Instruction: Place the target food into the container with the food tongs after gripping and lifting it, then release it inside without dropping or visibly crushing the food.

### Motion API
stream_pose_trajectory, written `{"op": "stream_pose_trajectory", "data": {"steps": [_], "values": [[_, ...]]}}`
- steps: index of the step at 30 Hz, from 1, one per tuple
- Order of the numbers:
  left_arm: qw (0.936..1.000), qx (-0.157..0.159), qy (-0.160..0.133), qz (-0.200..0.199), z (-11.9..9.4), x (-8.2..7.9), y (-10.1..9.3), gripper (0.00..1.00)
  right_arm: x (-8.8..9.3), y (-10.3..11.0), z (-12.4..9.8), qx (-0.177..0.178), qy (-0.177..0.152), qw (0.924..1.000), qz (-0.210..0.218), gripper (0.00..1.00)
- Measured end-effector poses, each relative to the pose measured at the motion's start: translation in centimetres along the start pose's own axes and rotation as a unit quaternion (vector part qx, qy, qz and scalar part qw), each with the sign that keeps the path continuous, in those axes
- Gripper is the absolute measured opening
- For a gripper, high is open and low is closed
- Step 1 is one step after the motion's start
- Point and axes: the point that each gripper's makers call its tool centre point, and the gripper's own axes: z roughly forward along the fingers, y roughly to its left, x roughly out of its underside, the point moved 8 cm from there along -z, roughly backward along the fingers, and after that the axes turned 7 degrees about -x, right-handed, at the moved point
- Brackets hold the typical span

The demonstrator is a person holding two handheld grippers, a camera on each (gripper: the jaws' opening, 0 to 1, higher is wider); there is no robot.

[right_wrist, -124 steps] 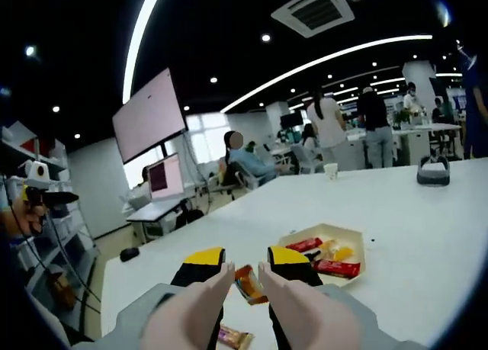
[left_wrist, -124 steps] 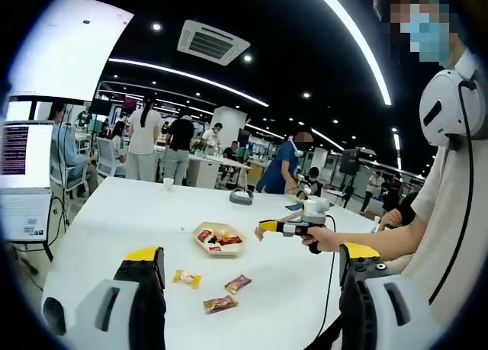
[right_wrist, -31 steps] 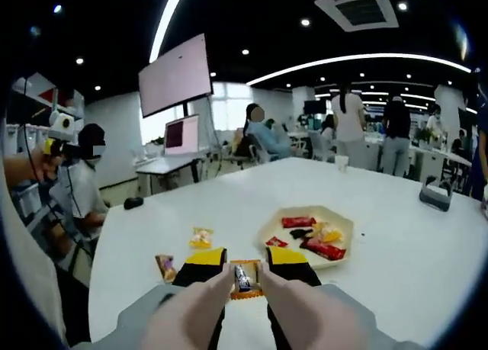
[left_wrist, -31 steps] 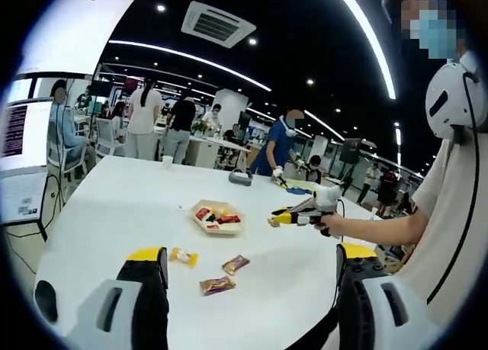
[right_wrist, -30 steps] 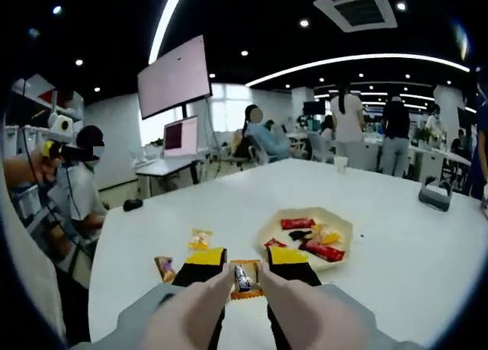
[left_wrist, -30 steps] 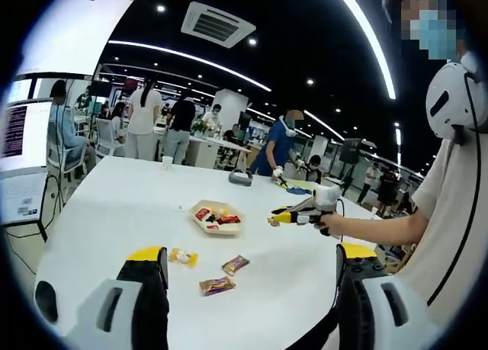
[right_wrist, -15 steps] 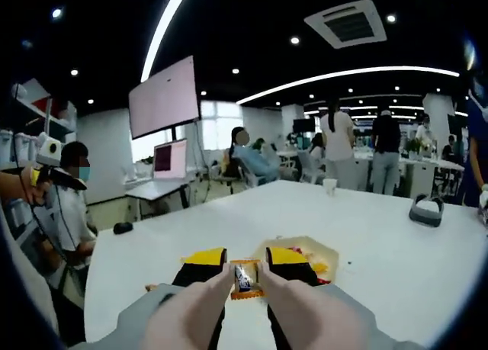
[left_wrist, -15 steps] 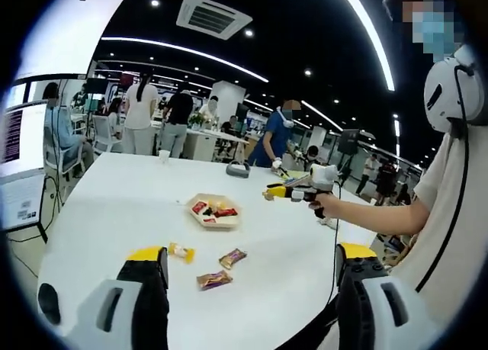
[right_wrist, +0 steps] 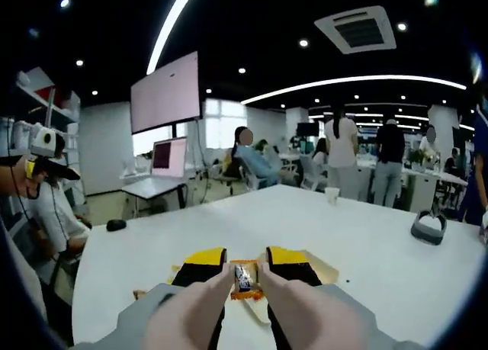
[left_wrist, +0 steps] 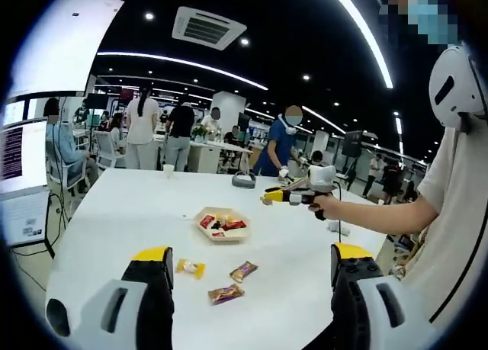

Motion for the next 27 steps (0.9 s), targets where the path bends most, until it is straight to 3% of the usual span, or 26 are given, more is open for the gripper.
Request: {"op": "stream_pose_trajectory", "data": {"steps": [4,6,9,16,18,22,24,27], "values": [[0.9997,-0.011,-0.013,-0.018,-0.7,0.6,0.8,0.86,-0.7,-0.5,0.4,0.002,-0.003,1.0000,-0.002,0.19],[0.9983,-0.041,-0.001,-0.041,-0.8,1.2,1.5,0.83,-1.2,-1.5,0.7,0.016,-0.004,0.9999,-0.002,0.19],[0.9982,-0.050,-0.007,-0.033,-1.4,1.1,1.5,0.79,-1.3,-2.7,1.7,0.026,-0.008,0.9996,0.005,0.19],[0.9981,-0.061,-0.005,-0.006,-3.2,0.4,1.6,0.82,-0.5,-3.5,3.5,0.032,-0.003,0.9994,0.011,0.19],[0.9982,-0.058,-0.012,-0.002,-3.5,-0.1,1.6,0.84,-0.4,-3.4,3.8,0.032,-0.004,0.9993,0.021,0.19],[0.9985,-0.045,-0.031,-0.001,-2.6,-0.5,1.6,0.94,-0.4,-3.9,3.8,0.038,0.005,0.9993,0.003,0.20],[0.9990,-0.034,-0.028,-0.005,-1.8,-0.2,1.5,0.99,-0.5,-4.5,3.6,0.042,-0.002,0.9990,0.015,0.20],[0.9994,-0.030,-0.011,-0.013,-1.1,0.2,1.3,0.95,-0.2,-5.2,3.6,0.047,-0.003,0.9987,0.020,0.20]]}}
